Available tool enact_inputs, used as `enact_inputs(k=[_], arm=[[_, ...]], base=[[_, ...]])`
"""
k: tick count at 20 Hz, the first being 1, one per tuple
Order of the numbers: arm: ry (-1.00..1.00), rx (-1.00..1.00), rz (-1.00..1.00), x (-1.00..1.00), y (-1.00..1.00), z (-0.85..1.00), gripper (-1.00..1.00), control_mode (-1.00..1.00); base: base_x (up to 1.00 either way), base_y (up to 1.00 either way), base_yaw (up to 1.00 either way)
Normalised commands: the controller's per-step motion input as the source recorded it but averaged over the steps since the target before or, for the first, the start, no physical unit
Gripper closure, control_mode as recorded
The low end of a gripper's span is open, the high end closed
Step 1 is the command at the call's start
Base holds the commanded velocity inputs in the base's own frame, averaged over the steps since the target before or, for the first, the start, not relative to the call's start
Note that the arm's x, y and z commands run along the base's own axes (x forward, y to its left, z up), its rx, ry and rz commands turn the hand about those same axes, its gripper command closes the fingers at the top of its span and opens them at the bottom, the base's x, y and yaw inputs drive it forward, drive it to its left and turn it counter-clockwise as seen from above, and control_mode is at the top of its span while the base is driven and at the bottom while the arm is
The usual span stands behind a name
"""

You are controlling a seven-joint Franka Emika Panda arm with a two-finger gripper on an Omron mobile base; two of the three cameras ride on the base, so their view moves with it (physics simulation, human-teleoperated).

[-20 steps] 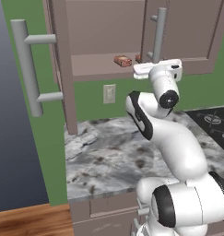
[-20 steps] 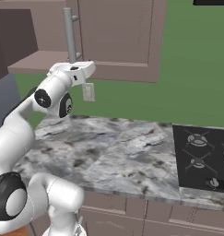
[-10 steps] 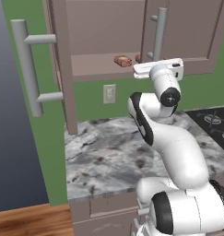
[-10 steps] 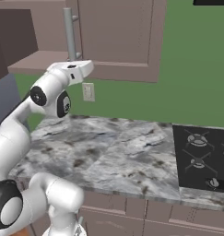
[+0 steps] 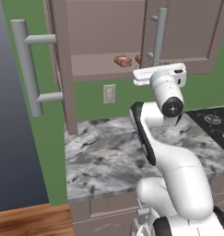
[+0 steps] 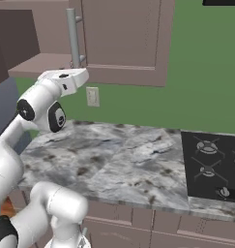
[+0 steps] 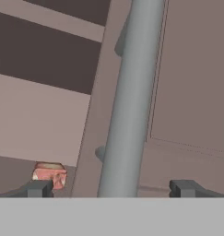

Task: Pick up the bar soap and bar soap from the sink, and place them back in the cabinet, and close the cabinet doors.

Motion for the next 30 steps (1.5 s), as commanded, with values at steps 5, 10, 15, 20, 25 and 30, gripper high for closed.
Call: enact_inputs(k=[5, 10, 15, 20, 25, 30], arm=[[0.02, 0.0, 0.0, -0.59, 0.25, 0.08, -1.0, -1.0], [0.05, 0.0, -0.01, -0.71, 0.27, 0.19, -1.0, -1.0], [0.09, 0.0, -0.04, -0.69, 0.28, 0.27, -1.0, -1.0], [0.16, 0.0, -0.04, -0.62, 0.19, 0.39, -1.0, -1.0], [0.13, 0.0, -0.03, -0.64, 0.15, 0.2, -1.0, -1.0], [0.09, 0.0, -0.06, -0.75, 0.11, 0.09, -1.0, -1.0]], base=[[0.0, 0.0, 0.0], [0.0, 0.0, 0.0], [0.0, 0.0, 0.0], [0.0, 0.0, 0.0], [0.0, 0.0, 0.0], [0.0, 0.0, 0.0]])
